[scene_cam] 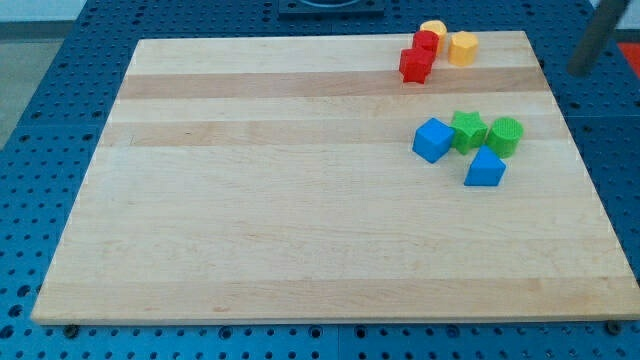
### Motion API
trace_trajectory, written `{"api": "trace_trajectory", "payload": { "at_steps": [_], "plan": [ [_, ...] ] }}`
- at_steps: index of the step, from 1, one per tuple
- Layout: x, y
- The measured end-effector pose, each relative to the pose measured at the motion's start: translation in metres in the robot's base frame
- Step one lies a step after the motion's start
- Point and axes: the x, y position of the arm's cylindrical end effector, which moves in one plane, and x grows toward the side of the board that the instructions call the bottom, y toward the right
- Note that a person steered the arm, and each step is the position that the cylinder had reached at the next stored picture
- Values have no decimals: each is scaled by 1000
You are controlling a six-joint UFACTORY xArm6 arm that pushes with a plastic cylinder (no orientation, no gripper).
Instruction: Place yellow hexagon at top left side of the board
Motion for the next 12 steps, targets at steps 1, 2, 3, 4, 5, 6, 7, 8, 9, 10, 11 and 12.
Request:
{"api": "trace_trajectory", "payload": {
  "at_steps": [1, 2, 3, 4, 5, 6, 7, 8, 9, 10, 11, 12],
  "plan": [
    [-55, -24],
    [-52, -68],
    [-49, -127],
    [1, -144],
    [37, -142],
    [51, -188],
    [74, -198],
    [96, -194],
    [90, -271],
    [74, -325],
    [86, -258],
    [29, -255]
  ]
}}
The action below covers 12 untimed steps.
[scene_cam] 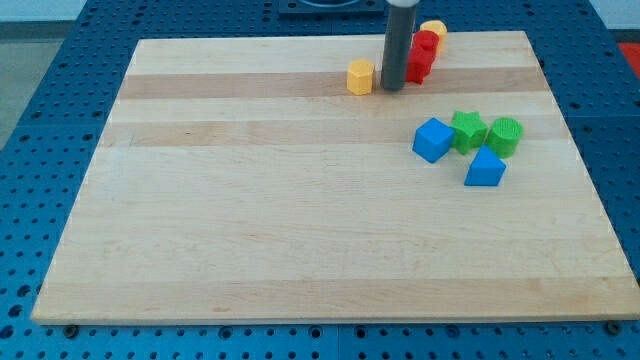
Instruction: Place yellow hexagon at top left side of the board
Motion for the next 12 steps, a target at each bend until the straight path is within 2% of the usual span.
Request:
{"api": "trace_trajectory", "payload": {
  "at_steps": [1, 2, 3, 4, 5, 6, 7, 8, 9, 10, 11, 12],
  "plan": [
    [-20, -94],
    [-11, -73],
    [-3, 9],
    [20, 51],
    [51, 67],
    [41, -74],
    [13, -178],
    [39, -179],
    [44, -142],
    [14, -95],
    [-45, -129],
    [-65, -197]
  ]
}}
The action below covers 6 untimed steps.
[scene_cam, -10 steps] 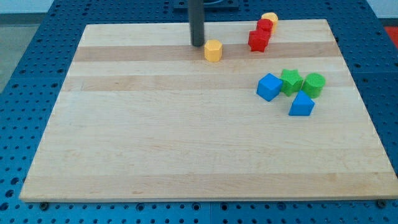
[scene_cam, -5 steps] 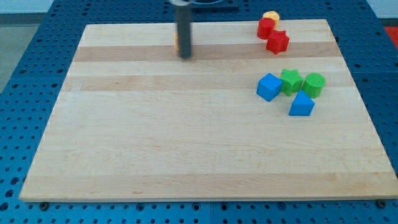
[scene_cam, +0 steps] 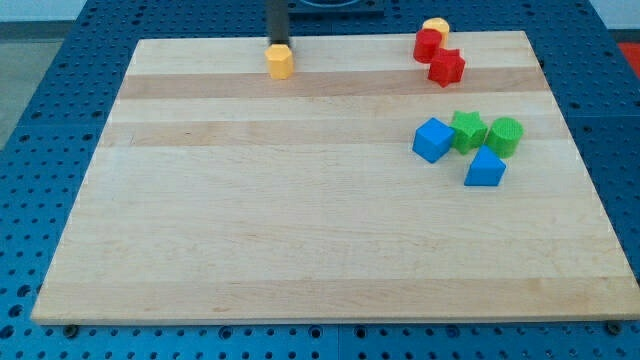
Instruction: Place yellow hexagon at top left side of the board
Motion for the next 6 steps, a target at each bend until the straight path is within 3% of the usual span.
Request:
{"api": "trace_trajectory", "payload": {
  "at_steps": [1, 3, 4, 5, 6],
  "plan": [
    [12, 84],
    [60, 101],
    [65, 68],
    [61, -7],
    [61, -11]
  ]
}}
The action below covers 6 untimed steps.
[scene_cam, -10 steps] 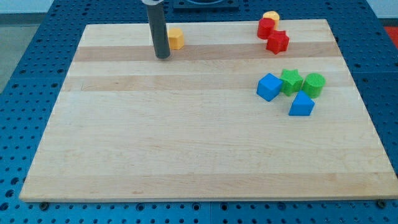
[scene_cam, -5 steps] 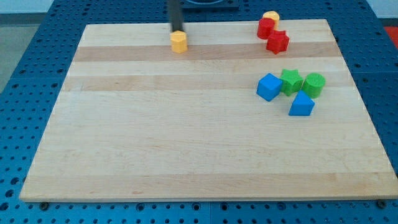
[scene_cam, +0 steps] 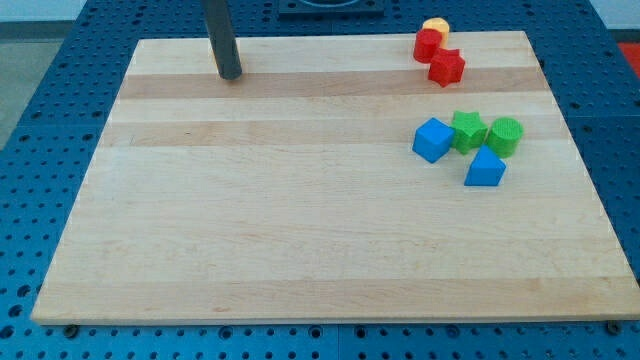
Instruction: Place yellow hexagon at top left side of the board
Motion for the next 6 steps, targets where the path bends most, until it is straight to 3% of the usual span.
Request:
{"api": "trace_trajectory", "payload": {
  "at_steps": [1, 2, 4, 6],
  "plan": [
    [-17, 41],
    [-56, 20],
    [-30, -57],
    [-29, -63]
  ]
}}
